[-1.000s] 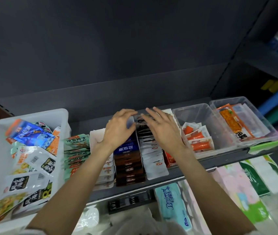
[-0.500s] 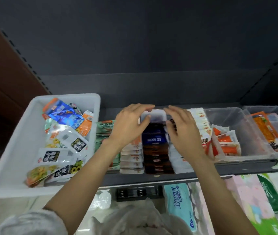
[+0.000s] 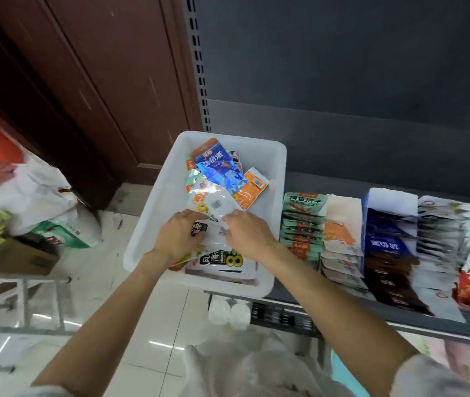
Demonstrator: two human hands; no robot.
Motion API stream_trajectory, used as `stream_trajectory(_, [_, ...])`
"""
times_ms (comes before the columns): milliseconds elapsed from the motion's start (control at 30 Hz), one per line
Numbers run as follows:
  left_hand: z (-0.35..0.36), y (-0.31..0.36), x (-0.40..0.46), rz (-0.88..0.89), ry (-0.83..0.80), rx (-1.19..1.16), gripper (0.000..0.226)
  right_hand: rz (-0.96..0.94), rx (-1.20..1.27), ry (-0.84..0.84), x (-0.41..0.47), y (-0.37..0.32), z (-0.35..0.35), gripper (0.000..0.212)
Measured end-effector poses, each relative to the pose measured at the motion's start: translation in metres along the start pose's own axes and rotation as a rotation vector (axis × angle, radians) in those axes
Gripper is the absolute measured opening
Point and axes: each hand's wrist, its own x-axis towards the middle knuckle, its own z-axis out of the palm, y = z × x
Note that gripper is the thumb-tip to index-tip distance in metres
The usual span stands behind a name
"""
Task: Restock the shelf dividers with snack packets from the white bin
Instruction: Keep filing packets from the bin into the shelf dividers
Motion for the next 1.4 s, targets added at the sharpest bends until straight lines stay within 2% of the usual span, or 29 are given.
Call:
stream_trajectory(133, [0.005,-0.01,0.016,0.058,-0.173,0.138,0.058,0.304,-0.039,-0.111,0.048,-0.003,0.025,0.068])
stream_trajectory(200, [0.007,-0.013,0.018,0.065,-0.258,0.215,0.068,0.393,-0.024,-0.132,0.061,-0.003,0.036,0.076])
stream_trajectory(267, [0.009,-0.015,0.019,0.082,-0.292,0.265,0.072,0.414,-0.034,-0.131,0.066,-0.002,0.041,0.072])
stream_trajectory(367, [0.012,-0.016,0.022,0.102,-0.286,0.293,0.07,0.336,-0.127,-0.087,0.062,-0.003,0.033,0.055])
stream_trajectory(467, [0.009,-0.012,0.022,0.1,-0.281,0.292,0.066,0.287,-0.13,0.089,0.054,-0.007,0.014,0.027])
stream_trajectory(533, [0.003,-0.008,0.019,0.068,-0.182,0.193,0.06,0.315,-0.083,0.243,0.046,-0.01,0.0,0.024])
stream_trajectory(633, [-0.012,0.007,0.004,0.095,0.278,-0.229,0.036,0.338,0.114,0.353,0.022,-0.007,-0.02,0.024])
stream_trajectory(700, [-0.028,0.021,-0.001,0.234,0.486,-0.458,0.026,0.269,0.255,0.389,-0.004,-0.001,-0.032,0.024])
stream_trajectory(767, [-0.045,0.04,0.0,0.47,0.407,-0.469,0.03,0.139,0.333,0.419,-0.035,0.004,-0.042,0.022])
stream_trajectory(833, [-0.057,0.062,0.007,0.685,0.203,-0.354,0.036,0.089,0.404,0.47,-0.067,0.012,-0.051,0.017])
stream_trajectory(900, [-0.062,0.088,0.012,0.739,-0.011,-0.386,0.029,0.163,0.594,0.571,-0.099,0.024,-0.061,0.011])
stream_trajectory(967, [-0.059,0.118,0.013,0.738,-0.139,-0.518,0.021,0.221,0.878,0.617,-0.134,0.039,-0.069,0.016])
stream_trajectory(1033, [-0.052,0.153,0.014,0.786,-0.14,-0.57,0.015,0.229,1.02,0.624,-0.168,0.058,-0.07,0.023])
stream_trajectory(1100, [-0.041,0.189,0.016,0.824,-0.156,-0.613,0.014,0.294,0.973,0.696,-0.197,0.08,-0.066,0.022])
stream_trajectory(1200, [-0.017,0.248,0.016,0.839,-0.115,-0.618,0.025,0.444,0.89,0.964,-0.235,0.114,-0.06,0.008])
stream_trajectory(1267, [-0.003,0.287,0.02,0.756,-0.084,-0.614,0.04,0.526,0.795,1.15,-0.26,0.137,-0.06,0.002])
stream_trajectory(1333, [0.013,0.322,0.03,0.685,-0.073,-0.494,0.05,0.55,0.719,1.262,-0.282,0.16,-0.062,0.016])
stream_trajectory(1400, [0.03,0.351,0.042,0.677,-0.07,-0.291,0.058,0.55,0.742,1.296,-0.297,0.184,-0.067,0.021])
